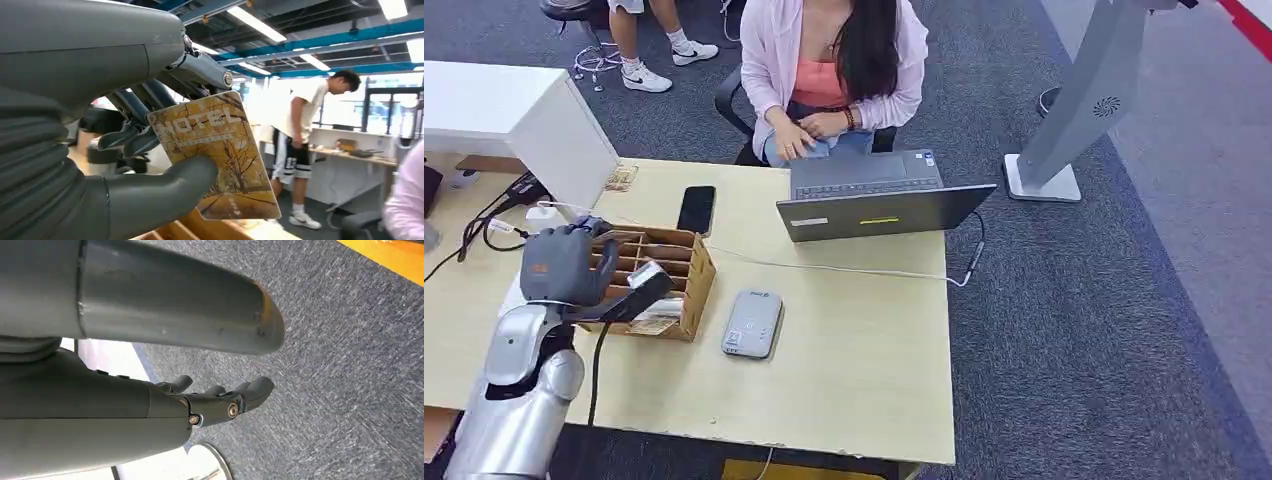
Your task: Pass the card to the sensor for recognition and then transmit it.
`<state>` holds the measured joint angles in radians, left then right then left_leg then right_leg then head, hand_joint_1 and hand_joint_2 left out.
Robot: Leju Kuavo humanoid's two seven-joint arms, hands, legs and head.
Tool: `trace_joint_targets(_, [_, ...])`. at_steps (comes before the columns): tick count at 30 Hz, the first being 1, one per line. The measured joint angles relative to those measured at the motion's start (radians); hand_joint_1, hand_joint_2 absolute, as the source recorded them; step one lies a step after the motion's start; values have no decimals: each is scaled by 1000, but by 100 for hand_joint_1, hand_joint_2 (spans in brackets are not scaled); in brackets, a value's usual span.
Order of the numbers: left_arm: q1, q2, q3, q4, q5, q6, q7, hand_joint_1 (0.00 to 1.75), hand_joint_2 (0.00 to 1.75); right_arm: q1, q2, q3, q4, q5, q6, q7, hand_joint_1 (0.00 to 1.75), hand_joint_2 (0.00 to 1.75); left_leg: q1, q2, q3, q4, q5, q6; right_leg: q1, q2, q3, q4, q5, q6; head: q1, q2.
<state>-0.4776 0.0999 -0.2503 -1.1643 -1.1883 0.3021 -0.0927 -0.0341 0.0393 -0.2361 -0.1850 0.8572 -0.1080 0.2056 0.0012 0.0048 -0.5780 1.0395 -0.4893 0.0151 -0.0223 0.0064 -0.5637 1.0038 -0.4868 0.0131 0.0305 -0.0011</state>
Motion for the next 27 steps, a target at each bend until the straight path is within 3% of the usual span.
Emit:
trace_joint_targets(12, [-74, -168, -160, 64, -39, -22, 40, 175, 175, -2, 0, -6, 0, 24, -3, -1, 0, 0, -1, 0, -1, 1, 0, 0, 0, 0, 0, 0, 1, 1, 0, 0])
trace_joint_targets(19, [-88, -198, -197, 119, -44, -29, 54, 175, 175, -1, 0, -8, 0, 31, 0, -2, 0, 0, -1, 0, -1, 0, 0, 0, 0, 0, 0, 0, 1, 1, 0, 0])
trace_joint_targets(27, [-83, -218, -212, 253, -55, -72, 90, 175, 175, -1, 1, -25, 0, 45, 2, -2, 0, 0, -1, 0, -1, 0, 0, 0, 0, 0, 0, 0, 1, 1, 0, 0])
